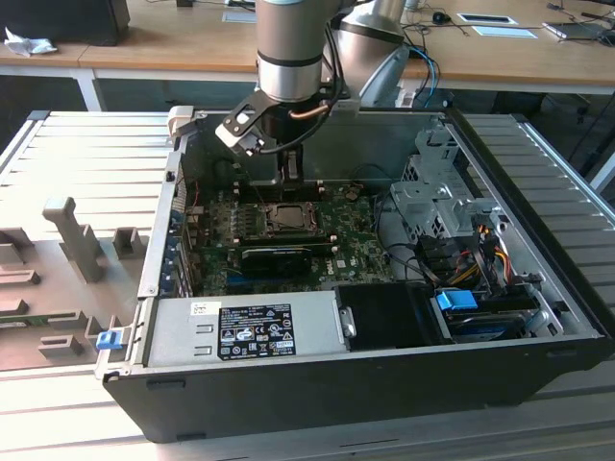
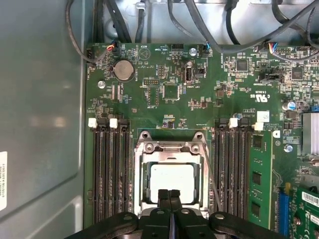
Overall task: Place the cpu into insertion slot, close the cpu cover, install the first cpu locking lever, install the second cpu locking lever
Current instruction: 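Install the first cpu locking lever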
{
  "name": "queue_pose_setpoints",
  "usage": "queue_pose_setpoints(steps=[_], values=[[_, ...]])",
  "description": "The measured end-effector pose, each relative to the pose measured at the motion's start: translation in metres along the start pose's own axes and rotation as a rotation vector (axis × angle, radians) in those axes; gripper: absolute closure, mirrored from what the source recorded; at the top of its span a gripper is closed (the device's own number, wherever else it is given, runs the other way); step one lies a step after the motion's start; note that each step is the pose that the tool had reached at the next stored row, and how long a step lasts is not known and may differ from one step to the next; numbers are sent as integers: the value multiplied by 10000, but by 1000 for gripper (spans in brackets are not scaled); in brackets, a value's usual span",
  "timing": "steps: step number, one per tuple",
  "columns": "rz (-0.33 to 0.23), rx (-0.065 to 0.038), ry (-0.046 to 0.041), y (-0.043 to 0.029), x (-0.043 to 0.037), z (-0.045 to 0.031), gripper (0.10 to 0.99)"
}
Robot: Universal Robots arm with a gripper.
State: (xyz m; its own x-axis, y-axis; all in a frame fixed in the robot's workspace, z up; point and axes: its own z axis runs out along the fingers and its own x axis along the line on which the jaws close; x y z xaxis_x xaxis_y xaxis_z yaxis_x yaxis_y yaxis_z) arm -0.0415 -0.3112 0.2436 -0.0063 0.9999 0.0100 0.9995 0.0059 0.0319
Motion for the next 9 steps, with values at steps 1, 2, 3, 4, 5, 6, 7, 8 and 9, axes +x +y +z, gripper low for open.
queue_pose_setpoints(steps=[1, 2, 3, 4, 5, 6, 7, 8, 9], values=[[0, 0, 0, 0, 0, -5, 980], [0, 0, 0, 0, 0, -8, 980], [0, 0, -1, 0, 0, -14, 980], [0, 0, 0, 1, 0, -19, 980], [0, 0, -1, 1, 0, -31, 980], [0, 0, -1, 1, 0, -48, 980], [1, 0, 0, 2, 1, -68, 980], [2, 0, -1, 3, 1, -90, 980], [3, 0, -1, 3, 1, -104, 980]])
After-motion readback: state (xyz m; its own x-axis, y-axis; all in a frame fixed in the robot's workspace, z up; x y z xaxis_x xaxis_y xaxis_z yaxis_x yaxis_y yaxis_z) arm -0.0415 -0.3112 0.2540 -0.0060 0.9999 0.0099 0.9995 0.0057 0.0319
